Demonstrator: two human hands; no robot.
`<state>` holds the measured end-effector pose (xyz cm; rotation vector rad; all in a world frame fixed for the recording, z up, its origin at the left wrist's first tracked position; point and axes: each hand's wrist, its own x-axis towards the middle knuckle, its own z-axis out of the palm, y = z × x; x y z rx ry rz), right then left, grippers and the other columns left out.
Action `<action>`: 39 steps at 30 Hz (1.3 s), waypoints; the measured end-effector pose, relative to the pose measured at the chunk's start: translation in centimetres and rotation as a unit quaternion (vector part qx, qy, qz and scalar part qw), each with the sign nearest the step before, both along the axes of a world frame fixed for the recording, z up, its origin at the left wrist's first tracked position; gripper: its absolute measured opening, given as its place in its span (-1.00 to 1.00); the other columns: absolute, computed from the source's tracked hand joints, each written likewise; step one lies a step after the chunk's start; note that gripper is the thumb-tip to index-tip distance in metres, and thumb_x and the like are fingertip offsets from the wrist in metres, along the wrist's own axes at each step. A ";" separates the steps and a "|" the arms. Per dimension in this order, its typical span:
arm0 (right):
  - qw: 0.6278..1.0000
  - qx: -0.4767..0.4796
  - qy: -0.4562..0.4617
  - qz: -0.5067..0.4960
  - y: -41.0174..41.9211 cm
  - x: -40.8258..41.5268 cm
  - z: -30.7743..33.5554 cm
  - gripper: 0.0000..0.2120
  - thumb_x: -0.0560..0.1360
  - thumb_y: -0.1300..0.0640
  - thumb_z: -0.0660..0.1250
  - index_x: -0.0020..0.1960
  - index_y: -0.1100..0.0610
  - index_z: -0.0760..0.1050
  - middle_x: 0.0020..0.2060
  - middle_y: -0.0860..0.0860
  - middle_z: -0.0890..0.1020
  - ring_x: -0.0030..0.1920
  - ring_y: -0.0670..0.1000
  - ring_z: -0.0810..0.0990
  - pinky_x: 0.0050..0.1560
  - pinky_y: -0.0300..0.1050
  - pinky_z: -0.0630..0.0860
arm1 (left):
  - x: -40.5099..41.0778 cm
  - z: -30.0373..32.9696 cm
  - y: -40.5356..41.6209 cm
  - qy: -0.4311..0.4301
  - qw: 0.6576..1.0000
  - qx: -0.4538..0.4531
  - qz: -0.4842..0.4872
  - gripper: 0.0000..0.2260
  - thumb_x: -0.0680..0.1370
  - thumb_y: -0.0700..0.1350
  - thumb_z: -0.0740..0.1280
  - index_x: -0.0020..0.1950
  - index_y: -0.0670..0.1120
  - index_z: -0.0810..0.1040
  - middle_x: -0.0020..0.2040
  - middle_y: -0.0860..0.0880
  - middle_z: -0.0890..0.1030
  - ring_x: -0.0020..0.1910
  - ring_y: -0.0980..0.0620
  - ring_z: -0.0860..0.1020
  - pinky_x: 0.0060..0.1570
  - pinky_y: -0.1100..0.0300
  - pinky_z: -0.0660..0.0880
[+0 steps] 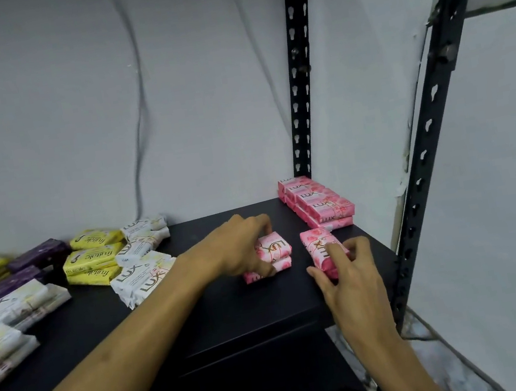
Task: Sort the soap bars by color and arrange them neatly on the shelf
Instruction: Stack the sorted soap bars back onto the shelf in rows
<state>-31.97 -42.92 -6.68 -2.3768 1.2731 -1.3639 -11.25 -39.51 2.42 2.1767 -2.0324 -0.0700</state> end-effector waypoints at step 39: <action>0.994 0.079 0.014 0.077 -2.9 -3.7 2.4 -0.53 0.33 -0.16 0.56 0.11 -0.01 0.50 0.12 -0.11 0.32 -0.05 -0.36 0.44 -0.17 -0.57 0.33 | 2.8 2.1 3.3 0.184 0.959 0.153 -0.154 -0.26 0.34 0.09 0.61 0.42 0.40 0.35 0.46 0.31 0.34 0.43 0.19 0.35 0.42 0.06 0.36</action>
